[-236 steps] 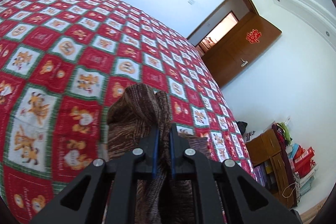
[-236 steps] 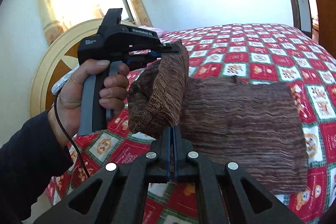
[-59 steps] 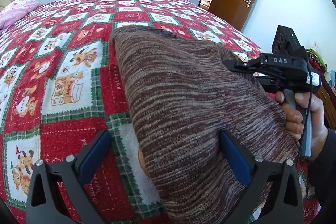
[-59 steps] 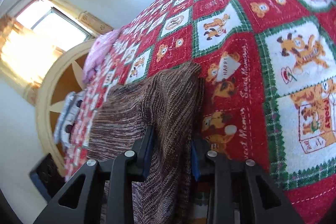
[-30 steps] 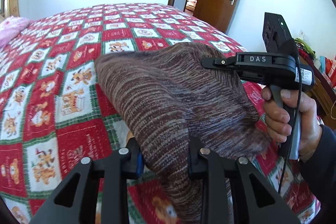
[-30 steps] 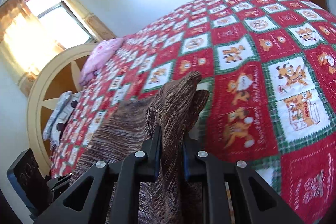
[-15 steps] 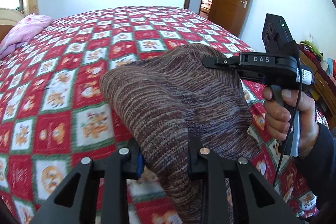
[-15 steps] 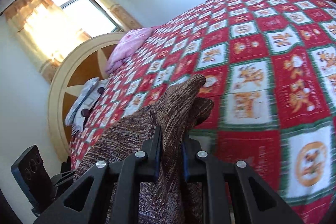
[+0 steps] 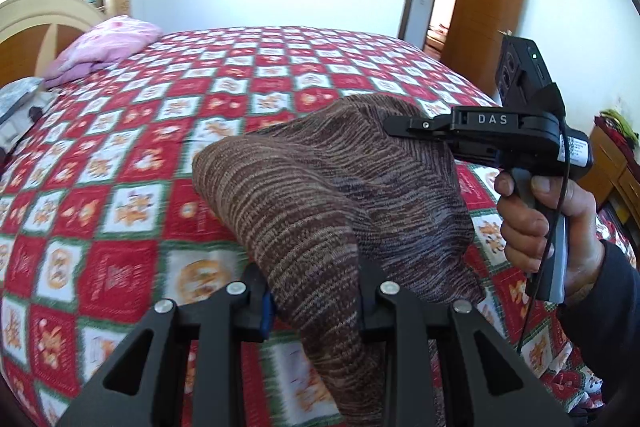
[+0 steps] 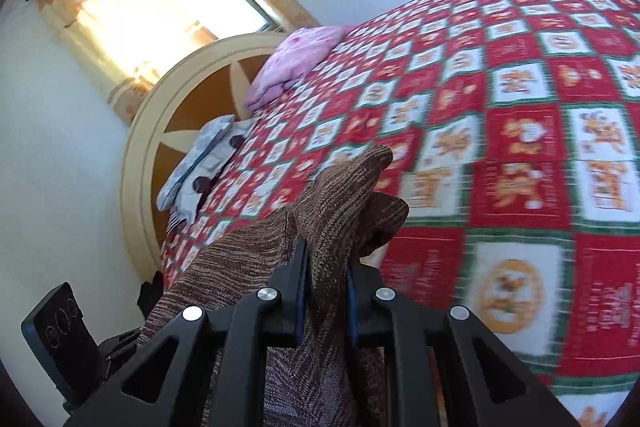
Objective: Fold small clothes
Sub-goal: 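Lift the sweater bundle with both grippers and carry it toward the headboard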
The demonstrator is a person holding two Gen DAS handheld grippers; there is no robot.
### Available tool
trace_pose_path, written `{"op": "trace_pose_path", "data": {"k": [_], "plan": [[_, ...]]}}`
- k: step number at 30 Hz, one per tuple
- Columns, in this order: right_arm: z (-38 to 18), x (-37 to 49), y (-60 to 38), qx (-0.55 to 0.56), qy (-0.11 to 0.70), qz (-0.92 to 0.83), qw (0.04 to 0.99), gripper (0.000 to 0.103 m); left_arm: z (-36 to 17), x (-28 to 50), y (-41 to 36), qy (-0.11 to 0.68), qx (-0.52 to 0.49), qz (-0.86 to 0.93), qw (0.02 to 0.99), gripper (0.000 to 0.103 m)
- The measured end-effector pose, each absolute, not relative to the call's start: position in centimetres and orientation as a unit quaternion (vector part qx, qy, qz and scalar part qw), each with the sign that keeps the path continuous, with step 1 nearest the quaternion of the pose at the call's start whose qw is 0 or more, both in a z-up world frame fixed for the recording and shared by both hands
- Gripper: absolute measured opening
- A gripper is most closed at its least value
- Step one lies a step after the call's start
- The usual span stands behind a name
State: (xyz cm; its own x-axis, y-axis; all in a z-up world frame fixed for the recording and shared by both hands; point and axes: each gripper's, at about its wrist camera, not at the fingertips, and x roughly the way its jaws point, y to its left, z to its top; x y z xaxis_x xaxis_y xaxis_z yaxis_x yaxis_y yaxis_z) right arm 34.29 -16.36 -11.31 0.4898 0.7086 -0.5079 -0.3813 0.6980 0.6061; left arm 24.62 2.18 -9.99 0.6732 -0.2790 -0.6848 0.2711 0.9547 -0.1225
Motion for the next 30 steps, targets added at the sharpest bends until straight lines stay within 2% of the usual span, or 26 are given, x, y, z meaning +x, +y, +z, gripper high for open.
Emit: {"op": "trace_pose_path", "data": {"k": [20, 30], "plan": [[-9.7, 33.1, -3.3, 0.162, 0.401, 0.404, 0.806, 0.016, -8.8, 19.9, 11.7, 0.331, -0.025, -0.057, 0.941, 0.03], [-10.7, 33.8, 1.1, 0.128, 0.433, 0.416, 0.789, 0.016, -10.8, 19.1, 14.1, 0.338, -0.039, -0.033, 0.94, 0.03]]}}
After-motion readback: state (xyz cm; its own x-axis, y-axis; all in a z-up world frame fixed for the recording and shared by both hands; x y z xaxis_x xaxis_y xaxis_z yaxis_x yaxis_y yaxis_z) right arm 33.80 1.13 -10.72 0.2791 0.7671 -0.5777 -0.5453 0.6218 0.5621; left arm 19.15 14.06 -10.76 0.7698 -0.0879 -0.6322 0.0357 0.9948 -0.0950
